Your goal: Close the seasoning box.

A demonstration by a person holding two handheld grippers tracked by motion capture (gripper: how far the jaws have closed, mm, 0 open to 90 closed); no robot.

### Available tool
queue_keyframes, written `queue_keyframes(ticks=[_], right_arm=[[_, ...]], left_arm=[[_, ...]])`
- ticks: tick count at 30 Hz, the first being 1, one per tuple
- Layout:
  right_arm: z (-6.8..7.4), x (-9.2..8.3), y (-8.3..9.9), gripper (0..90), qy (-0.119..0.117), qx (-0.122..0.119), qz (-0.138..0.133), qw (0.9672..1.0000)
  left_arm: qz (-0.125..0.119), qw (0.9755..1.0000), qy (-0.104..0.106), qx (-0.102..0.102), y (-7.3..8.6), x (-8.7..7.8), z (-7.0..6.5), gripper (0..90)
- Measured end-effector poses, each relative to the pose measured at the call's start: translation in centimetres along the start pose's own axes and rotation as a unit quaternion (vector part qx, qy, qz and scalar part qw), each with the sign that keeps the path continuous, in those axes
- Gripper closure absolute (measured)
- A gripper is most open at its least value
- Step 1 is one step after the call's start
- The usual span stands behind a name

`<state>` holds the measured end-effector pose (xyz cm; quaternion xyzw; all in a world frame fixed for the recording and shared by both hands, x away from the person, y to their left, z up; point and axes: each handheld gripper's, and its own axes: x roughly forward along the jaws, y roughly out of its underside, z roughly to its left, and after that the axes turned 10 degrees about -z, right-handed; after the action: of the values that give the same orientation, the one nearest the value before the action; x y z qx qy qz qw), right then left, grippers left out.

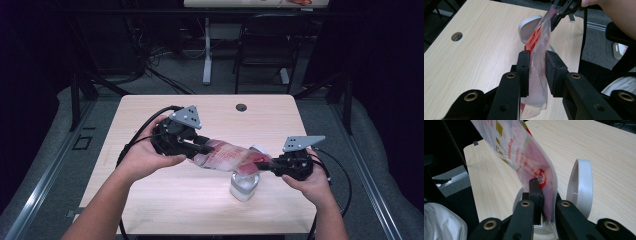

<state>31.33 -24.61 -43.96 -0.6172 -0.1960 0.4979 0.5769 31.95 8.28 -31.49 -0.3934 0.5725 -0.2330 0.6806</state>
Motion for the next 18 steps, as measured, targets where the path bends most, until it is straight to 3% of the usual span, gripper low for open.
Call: queue_keyframes(ticks=[18], right_arm=[[-0.22, -0.06, 0.13, 86.3, 0.011, -0.004, 0.013, 0.9999]], left_arm=[[0.003, 1.0, 0.006, -0.007, 0.41, 0.64, 0.13, 74.0]])
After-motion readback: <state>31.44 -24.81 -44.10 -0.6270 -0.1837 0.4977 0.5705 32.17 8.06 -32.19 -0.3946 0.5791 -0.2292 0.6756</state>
